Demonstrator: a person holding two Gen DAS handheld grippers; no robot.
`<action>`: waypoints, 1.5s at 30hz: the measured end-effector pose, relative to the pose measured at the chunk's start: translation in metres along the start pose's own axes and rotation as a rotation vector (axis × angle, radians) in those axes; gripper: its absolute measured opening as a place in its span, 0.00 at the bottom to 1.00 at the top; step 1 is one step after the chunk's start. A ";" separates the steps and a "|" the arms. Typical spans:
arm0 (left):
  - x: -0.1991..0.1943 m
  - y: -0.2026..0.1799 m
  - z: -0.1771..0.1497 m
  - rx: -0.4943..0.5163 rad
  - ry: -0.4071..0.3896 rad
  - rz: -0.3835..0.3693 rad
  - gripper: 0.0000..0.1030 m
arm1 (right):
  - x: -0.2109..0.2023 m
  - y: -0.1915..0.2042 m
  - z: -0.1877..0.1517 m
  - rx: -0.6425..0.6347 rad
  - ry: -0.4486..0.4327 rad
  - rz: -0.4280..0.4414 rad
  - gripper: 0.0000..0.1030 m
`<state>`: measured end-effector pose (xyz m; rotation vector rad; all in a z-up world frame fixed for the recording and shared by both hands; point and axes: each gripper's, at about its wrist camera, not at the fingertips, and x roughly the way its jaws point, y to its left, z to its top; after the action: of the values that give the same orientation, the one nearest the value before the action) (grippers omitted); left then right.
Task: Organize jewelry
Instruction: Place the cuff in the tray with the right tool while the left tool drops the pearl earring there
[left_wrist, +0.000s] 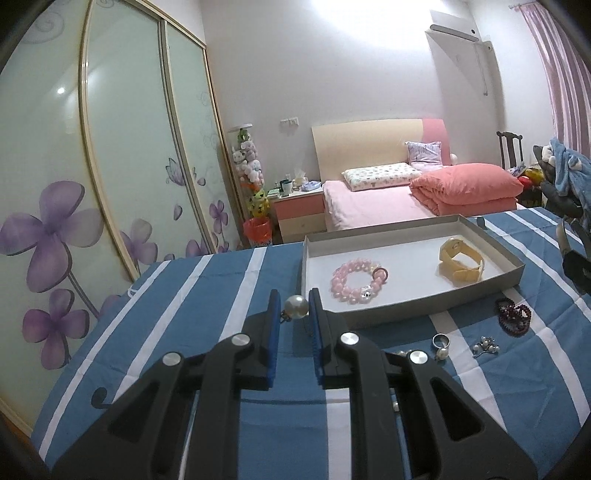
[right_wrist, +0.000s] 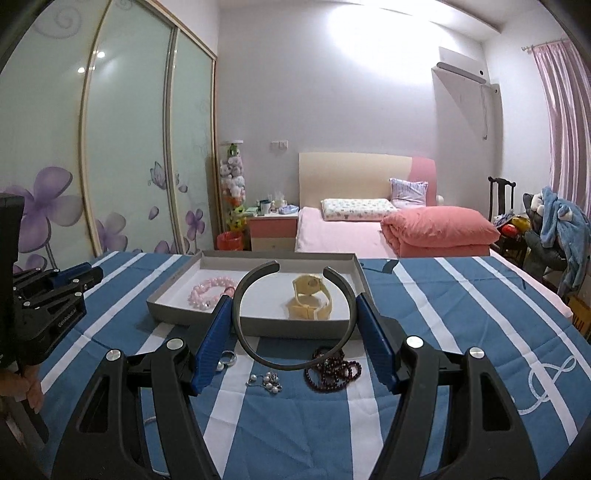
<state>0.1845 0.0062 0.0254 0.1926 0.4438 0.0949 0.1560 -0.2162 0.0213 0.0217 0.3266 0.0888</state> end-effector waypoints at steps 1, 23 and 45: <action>0.000 0.000 0.000 0.000 -0.002 0.001 0.15 | 0.000 0.001 0.000 0.001 -0.006 -0.001 0.65; -0.009 -0.001 0.022 -0.082 -0.087 -0.068 0.15 | 0.004 -0.011 0.023 0.017 -0.173 -0.002 0.65; 0.159 -0.047 0.049 -0.142 0.148 -0.236 0.15 | 0.143 -0.028 0.020 0.049 0.145 0.044 0.65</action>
<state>0.3511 -0.0268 -0.0075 -0.0072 0.6015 -0.0912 0.2995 -0.2314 -0.0067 0.0709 0.4736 0.1268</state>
